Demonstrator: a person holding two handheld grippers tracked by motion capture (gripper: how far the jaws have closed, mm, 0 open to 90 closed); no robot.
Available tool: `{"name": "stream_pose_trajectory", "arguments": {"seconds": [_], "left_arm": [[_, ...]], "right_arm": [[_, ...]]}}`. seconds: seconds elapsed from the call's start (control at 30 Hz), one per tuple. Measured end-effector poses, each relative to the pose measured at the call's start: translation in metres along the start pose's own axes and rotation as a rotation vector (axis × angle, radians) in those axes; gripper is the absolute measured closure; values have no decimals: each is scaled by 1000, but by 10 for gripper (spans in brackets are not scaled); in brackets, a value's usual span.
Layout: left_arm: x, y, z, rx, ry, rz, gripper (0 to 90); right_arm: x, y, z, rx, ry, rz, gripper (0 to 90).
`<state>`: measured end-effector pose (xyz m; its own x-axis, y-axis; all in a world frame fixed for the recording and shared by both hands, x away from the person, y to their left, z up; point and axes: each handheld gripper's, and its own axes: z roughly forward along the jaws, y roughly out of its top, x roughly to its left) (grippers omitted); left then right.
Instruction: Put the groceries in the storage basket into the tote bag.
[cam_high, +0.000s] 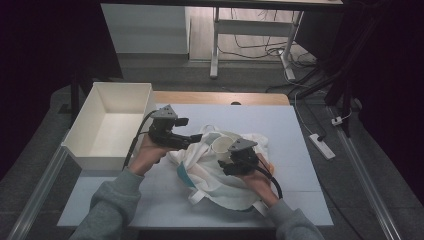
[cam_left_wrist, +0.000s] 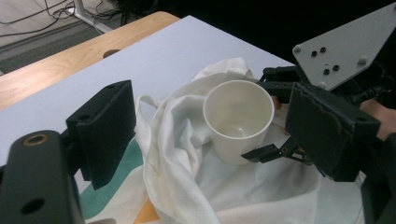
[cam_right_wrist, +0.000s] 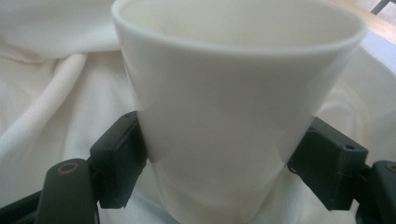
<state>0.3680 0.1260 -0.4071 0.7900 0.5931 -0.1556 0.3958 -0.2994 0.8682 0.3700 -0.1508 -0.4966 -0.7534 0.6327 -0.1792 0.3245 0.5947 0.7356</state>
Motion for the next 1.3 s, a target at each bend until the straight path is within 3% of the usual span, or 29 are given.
{"name": "stream_pose_trajectory", "arguments": {"seconds": [0.13, 0.37, 0.43, 0.5, 0.7, 0.93, 1.1, 1.3], "left_arm": [[-1, 0, 1, 2, -1, 3, 169], [1, 0, 2, 7, 0, 1, 169], [0, 0, 2, 6, -1, 2, 169], [-1, 0, 2, 8, -2, 2, 170], [-1, -1, 1, 6, -2, 3, 169], [0, -1, 0, 7, -2, 4, 169], [1, -2, 0, 13, -5, 4, 169], [2, -5, 0, 21, -2, -5, 169]], "right_arm": [[5, 5, 6, -22, 12, -32, 233], [14, 16, 20, -49, 52, -42, 232], [11, 14, 21, -51, 62, -21, 231], [7, 13, 20, -41, 83, 2, 229], [-3, 7, 13, 21, 72, 13, 221], [0, 5, 14, 42, 48, -21, 210], [2, 7, 5, 61, 63, -13, 113], [-2, 5, -23, 12, 49, 13, 75]]}}
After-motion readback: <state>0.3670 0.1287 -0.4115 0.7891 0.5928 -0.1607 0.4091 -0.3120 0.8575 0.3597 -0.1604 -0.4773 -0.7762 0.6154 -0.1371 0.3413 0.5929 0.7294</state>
